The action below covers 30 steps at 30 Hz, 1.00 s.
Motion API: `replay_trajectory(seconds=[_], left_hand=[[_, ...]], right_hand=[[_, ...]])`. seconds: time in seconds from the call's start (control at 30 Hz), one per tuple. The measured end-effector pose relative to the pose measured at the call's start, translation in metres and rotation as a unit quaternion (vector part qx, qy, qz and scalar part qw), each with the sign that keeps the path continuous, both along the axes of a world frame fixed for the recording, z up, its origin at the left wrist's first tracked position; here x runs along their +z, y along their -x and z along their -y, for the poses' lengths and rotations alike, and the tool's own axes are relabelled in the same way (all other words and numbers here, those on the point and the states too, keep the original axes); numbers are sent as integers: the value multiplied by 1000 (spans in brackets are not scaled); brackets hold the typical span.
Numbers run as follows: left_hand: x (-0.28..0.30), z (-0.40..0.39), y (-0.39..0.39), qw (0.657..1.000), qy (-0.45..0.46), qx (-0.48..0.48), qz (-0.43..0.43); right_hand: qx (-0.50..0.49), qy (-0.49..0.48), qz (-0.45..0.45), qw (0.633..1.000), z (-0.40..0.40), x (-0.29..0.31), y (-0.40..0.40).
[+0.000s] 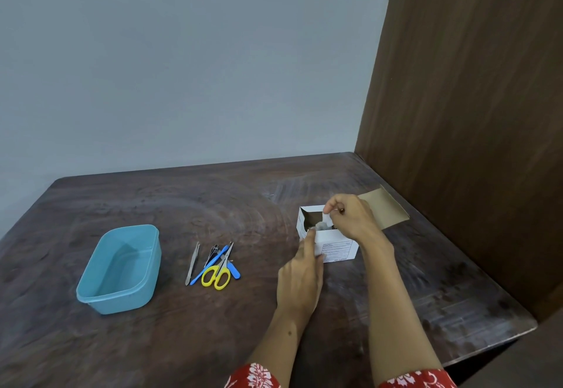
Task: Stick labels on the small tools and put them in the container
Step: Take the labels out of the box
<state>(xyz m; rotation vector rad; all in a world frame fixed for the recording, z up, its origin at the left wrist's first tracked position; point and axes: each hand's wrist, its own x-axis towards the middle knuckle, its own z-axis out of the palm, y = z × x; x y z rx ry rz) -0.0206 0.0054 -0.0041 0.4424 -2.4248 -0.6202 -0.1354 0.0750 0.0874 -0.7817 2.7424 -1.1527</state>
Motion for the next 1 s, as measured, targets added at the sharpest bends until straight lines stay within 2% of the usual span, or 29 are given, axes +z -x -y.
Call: replay_trajectory(seconds=[0.23,0.5,0.8,1.0], left_hand=[[2,0,-1,1000,7,6,13],[3,-2,-1,1000,-7,5,11],[3,0,-1,1000,8,7,8],[7,-2,-3,1000,-14,4,6]], right_hand=[[29,-7,-16,999,-1,3,-4],[-6,37,66,997,1,2,-3],[-15,35,25,999,2,4,-7],[7,33,50,998,2,6,-7]])
